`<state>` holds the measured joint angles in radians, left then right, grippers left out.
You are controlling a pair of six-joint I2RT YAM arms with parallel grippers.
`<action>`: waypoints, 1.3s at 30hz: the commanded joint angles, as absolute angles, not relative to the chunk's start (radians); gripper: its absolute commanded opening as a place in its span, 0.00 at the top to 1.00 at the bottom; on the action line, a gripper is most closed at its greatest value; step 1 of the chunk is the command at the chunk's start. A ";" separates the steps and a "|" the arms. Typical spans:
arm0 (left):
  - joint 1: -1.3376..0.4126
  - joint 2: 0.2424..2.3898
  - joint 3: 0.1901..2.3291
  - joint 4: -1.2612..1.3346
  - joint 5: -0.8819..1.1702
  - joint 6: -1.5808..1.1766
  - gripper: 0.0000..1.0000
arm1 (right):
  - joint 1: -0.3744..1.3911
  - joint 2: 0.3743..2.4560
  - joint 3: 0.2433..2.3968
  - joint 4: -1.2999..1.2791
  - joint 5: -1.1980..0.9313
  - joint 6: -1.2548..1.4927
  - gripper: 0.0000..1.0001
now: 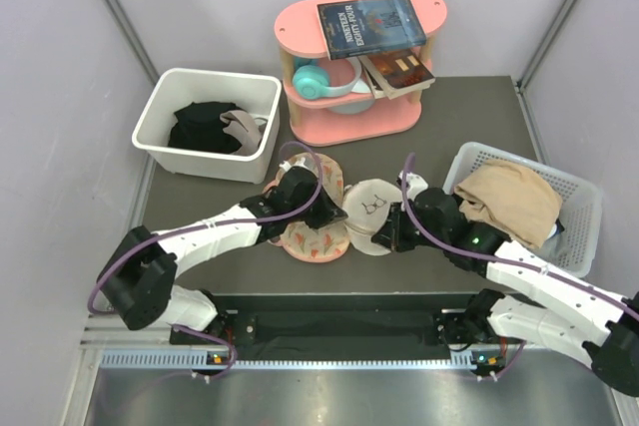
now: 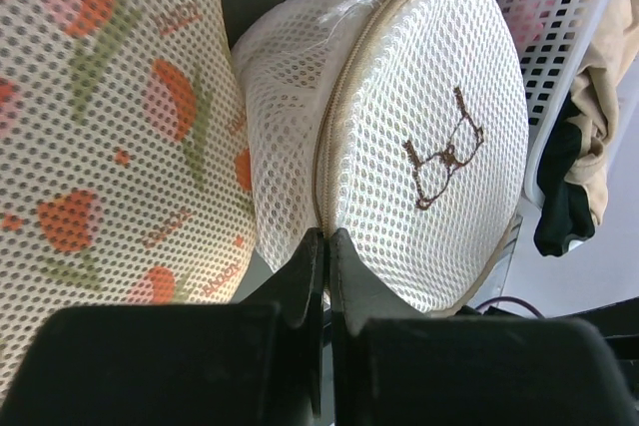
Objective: Unzip the laundry bag and remove the bra
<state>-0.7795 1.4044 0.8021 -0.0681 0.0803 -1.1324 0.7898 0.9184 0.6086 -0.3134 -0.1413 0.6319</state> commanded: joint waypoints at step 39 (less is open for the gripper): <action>-0.847 1.336 0.802 -0.095 0.072 -1.153 0.30 | 0.796 1.043 0.672 -0.219 -0.206 0.598 1.00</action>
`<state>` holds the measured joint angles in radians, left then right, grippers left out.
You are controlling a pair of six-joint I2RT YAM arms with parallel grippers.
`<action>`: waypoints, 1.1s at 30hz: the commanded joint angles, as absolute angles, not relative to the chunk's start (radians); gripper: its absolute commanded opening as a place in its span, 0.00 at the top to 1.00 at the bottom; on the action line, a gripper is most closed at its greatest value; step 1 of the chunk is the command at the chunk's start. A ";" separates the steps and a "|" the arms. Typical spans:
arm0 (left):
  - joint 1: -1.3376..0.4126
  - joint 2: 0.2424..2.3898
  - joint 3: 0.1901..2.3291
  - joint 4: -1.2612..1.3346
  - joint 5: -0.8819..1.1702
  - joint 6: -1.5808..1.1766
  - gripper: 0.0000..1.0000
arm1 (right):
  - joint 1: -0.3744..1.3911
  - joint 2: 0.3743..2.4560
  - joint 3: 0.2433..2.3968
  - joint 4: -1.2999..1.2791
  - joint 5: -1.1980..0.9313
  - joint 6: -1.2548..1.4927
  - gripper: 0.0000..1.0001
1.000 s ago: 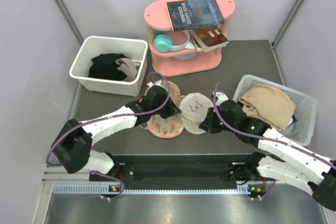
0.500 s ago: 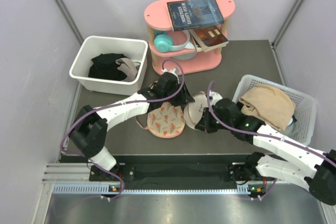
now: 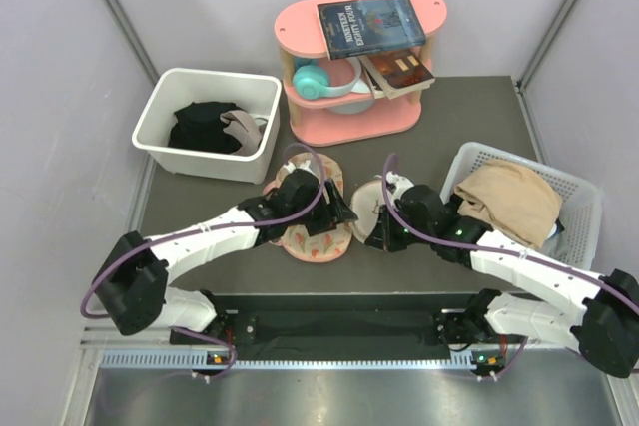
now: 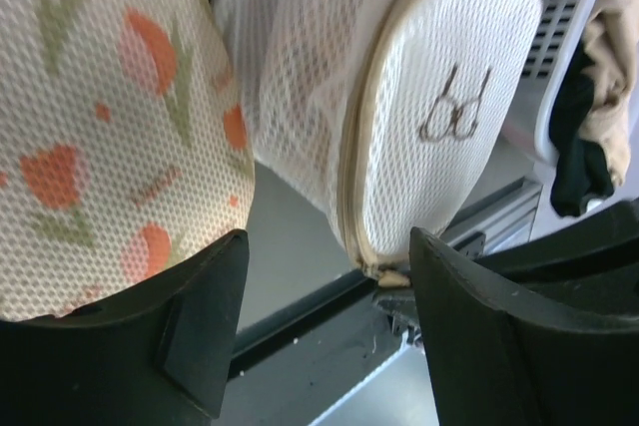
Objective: Unzip the laundry bag and remove the bra
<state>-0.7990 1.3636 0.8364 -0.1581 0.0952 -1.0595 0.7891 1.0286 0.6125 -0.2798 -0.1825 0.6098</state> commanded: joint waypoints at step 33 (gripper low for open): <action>-0.882 1.465 0.927 -0.123 -0.031 -1.081 1.00 | 0.796 0.966 0.634 -0.250 -0.198 0.618 1.00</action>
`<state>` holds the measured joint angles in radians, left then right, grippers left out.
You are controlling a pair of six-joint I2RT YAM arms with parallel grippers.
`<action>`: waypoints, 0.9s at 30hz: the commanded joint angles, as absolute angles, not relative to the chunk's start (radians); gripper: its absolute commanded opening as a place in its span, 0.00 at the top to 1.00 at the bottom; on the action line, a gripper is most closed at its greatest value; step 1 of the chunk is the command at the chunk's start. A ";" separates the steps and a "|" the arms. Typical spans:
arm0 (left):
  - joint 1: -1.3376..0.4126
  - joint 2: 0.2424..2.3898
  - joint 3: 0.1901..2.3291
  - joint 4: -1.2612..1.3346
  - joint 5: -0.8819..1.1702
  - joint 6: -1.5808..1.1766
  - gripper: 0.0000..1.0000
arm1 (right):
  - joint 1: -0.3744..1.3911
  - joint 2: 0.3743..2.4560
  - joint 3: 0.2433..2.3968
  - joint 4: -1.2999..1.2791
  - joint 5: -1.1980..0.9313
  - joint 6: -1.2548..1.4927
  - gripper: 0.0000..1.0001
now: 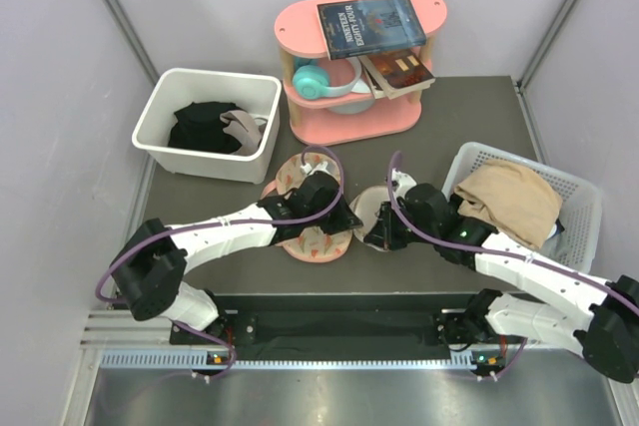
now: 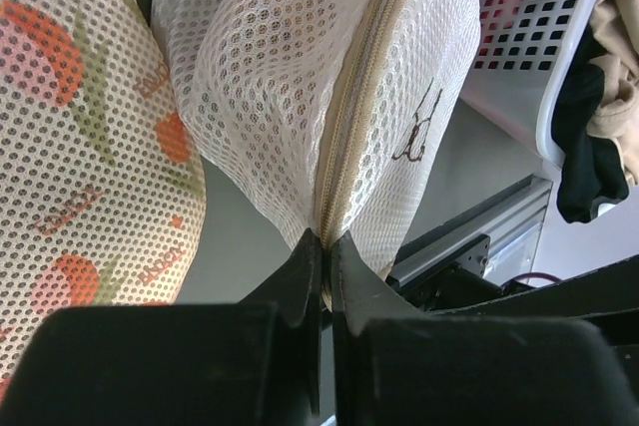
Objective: Unzip the laundry bag and remove the bra
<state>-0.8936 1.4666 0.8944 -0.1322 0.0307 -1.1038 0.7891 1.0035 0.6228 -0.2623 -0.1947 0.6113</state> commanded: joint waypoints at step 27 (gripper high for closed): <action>-0.733 1.480 0.966 -0.094 0.103 -0.965 0.89 | 0.793 0.954 0.644 -0.322 -0.158 0.612 1.00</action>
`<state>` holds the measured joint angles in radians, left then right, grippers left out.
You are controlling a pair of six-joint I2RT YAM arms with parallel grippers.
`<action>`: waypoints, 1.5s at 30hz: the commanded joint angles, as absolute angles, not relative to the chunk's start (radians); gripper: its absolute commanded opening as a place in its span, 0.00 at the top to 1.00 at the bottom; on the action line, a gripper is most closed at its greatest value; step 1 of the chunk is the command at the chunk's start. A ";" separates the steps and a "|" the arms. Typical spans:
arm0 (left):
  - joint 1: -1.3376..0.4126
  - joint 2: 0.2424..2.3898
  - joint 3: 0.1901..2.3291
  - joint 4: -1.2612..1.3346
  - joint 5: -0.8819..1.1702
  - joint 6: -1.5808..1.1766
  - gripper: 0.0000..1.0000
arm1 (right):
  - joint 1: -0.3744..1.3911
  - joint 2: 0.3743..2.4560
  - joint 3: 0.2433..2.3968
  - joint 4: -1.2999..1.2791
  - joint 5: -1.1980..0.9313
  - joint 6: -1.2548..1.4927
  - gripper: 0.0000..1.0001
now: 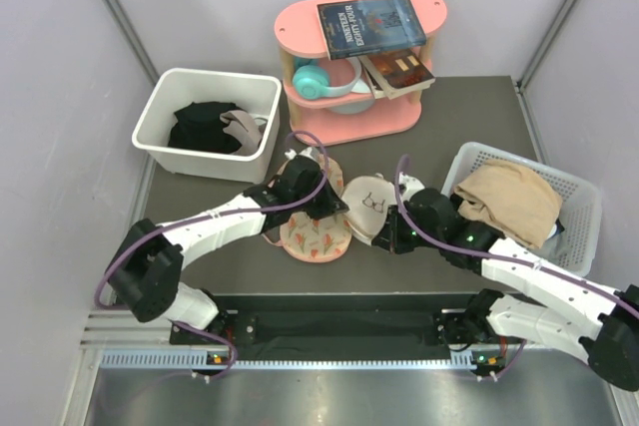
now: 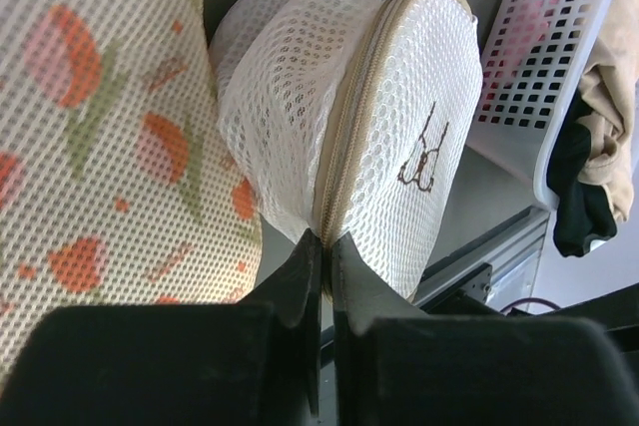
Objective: Unzip the laundry bag and remove the bra
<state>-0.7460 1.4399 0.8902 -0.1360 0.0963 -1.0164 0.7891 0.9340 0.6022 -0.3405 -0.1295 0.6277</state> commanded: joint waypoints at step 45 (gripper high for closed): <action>-0.776 1.368 0.781 -0.064 0.064 -1.114 1.00 | 0.808 1.112 0.710 -0.219 -0.230 0.589 1.00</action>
